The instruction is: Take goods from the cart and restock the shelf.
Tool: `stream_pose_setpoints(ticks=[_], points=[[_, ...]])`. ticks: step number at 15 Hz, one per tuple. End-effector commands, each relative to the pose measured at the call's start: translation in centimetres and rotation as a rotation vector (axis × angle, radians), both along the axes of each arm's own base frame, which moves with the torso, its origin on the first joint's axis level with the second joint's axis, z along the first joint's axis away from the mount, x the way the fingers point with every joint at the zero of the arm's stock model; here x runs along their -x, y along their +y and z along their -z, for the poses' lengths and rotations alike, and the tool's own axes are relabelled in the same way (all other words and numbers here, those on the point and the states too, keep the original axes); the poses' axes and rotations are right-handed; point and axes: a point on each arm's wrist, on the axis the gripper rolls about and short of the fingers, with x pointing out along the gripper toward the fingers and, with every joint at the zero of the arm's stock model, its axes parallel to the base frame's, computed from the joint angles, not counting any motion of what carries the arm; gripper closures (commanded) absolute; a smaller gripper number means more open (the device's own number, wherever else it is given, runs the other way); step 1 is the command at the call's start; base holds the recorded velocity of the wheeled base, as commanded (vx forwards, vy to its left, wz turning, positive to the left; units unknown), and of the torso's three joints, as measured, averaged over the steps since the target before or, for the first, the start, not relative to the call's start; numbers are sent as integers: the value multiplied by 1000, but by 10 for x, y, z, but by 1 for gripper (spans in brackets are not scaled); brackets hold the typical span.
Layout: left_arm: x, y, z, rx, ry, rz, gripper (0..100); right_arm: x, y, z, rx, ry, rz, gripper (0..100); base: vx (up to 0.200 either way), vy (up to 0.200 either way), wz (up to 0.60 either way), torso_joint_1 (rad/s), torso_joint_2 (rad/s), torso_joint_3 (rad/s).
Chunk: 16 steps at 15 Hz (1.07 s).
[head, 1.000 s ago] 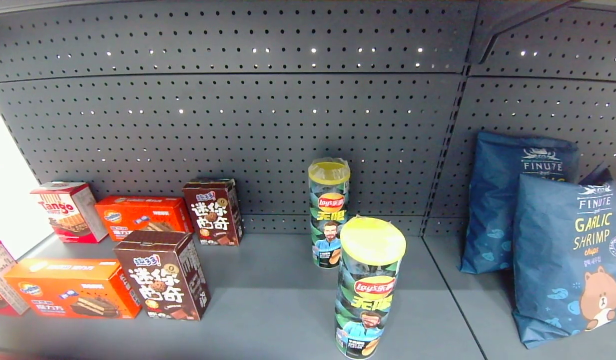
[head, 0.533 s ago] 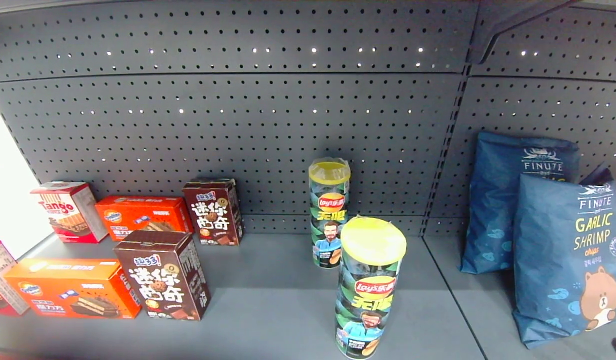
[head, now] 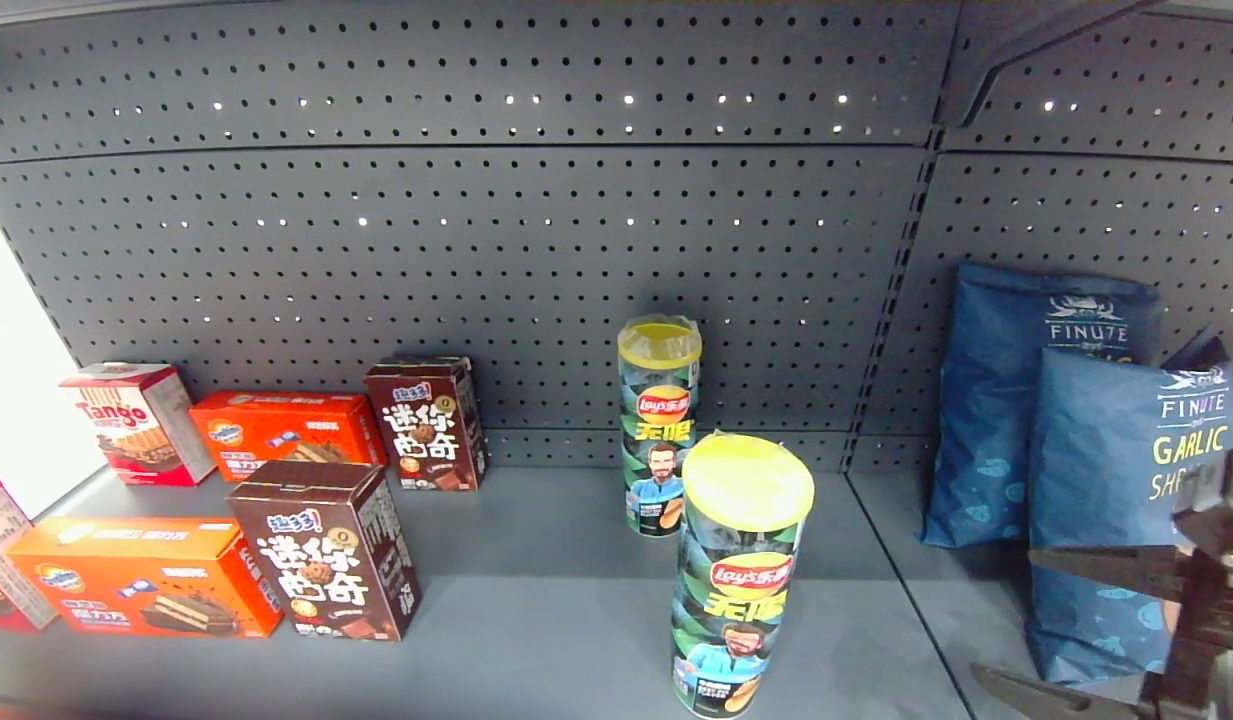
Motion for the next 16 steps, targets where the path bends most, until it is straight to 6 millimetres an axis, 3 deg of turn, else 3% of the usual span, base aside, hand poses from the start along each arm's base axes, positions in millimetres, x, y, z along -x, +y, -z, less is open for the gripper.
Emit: stream_pose_setpoints(ticks=[1, 4, 12, 16], points=[[2, 0, 1, 3, -23, -8, 0, -22, 27, 9, 15, 73, -23, 0, 0, 0, 0, 0, 0, 0], [2, 0, 1, 3, -23, -13, 0, -42, 51, 18, -6, 105, 2, 0, 0, 0, 0, 0, 0, 0], [1, 0, 0, 9, -10, 1, 0, -67, 75, 23, 22, 138, -10, 0, 0, 0, 0, 0, 0, 0], [1, 0, 0, 11, -12, -1, 0, -68, 78, 26, 30, 148, -16, 0, 0, 0, 0, 0, 0, 0]])
